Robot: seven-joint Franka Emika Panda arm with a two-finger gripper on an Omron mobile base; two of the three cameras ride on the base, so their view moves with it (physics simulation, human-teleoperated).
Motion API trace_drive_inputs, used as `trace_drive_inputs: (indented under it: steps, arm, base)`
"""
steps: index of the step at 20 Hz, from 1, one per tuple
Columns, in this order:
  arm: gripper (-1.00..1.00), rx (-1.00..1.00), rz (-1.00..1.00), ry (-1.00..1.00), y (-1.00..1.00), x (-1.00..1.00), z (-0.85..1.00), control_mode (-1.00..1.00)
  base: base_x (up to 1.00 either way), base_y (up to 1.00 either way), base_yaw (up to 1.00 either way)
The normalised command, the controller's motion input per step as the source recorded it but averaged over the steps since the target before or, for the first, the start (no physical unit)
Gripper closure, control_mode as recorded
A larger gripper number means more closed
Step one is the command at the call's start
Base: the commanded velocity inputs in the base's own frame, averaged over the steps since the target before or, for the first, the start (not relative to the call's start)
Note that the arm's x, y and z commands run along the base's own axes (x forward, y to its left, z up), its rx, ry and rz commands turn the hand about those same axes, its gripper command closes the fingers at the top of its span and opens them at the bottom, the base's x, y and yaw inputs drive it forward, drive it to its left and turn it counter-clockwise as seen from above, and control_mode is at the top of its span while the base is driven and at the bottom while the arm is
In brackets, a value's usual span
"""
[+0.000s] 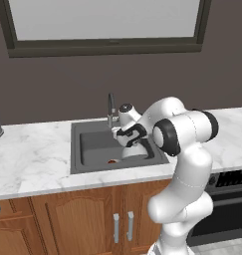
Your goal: Open the cabinet, pick the kettle from the cabinet, and place it in the sink.
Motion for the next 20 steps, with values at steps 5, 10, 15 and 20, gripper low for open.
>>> trace_drive_inputs:
  steps: [5,10,15,20]
  arm:
    - [1.00,0.00,-0.11,0.12,0.13,-0.13,-0.48,-1.00]
    - [1.00,0.03,-0.08,0.04,0.06,-0.06,-0.36,-1.00]
    - [1.00,0.01,-0.06,0.00,0.02,0.00,-0.21,-1.00]
    - [1.00,0.00,-0.06,0.00,0.00,0.00,-0.11,-1.00]
  base:
    - [0.00,0.00,0.00]
    - [0.00,0.00,0.00]
    - [0.00,0.00,0.00]
    - [0.00,0.00,0.00]
